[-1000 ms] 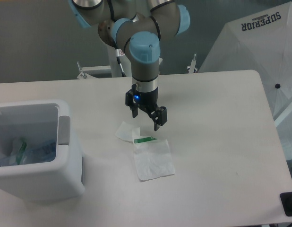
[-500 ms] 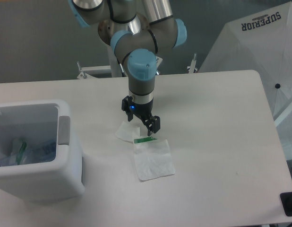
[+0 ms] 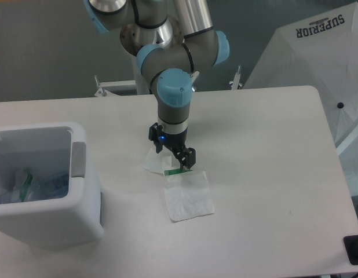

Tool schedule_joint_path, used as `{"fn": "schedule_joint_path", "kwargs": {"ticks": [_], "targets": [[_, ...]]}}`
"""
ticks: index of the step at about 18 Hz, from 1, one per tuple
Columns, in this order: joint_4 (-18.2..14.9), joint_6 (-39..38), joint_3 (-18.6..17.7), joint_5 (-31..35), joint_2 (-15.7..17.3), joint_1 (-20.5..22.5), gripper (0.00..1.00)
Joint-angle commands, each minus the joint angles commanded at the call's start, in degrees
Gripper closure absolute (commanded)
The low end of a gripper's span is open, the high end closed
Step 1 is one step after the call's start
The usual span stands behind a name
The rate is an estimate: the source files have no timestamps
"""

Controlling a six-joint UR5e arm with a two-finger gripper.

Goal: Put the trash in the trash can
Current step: 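Lower the gripper and pinch the bag's green-strip edge, then lift the bag and swing it over the trash bin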

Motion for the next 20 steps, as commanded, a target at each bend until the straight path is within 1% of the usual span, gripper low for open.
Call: {"fn": "schedule_joint_path", "kwargs": {"ticks": [3, 4, 6, 7, 8, 9, 10, 11, 13, 15, 17, 19, 20], "targets": [[0.0, -0.1, 0.0, 0.1, -0.3, 0.0, 0.48], [-0.1, -0.1, 0.0, 0.1, -0.4, 0.0, 0.59], [-0.1, -0.1, 0.2, 0.1, -0.4, 0.0, 0.76], [-0.1, -0.2, 0.3, 0.1, -0.3, 0.0, 0.86], [-0.1, -0.2, 0.4, 0.2, -0.3, 0.0, 0.93], [-0.1, -0.2, 0.6, 0.2, -0.2, 0.1, 0.94], [-0.2, -0.3, 0.6, 0.3, 0.0, 0.1, 0.98], [-0.4, -0.8, 0.6, 0.3, 0.3, 0.1, 1.00], [-0.6, -3.8, 1.0, 0.4, 0.4, 0.1, 1.00], [-0.8, -6.1, 2.8, 0.2, 0.5, 0.3, 1.00], [-0.9, -6.9, 4.2, 0.2, 0.8, 0.5, 1.00], [-1.4, -7.0, 5.6, -0.2, 2.0, 1.0, 1.00], [-2.2, -7.6, 6.7, -0.9, 3.2, 1.3, 1.00]]}}
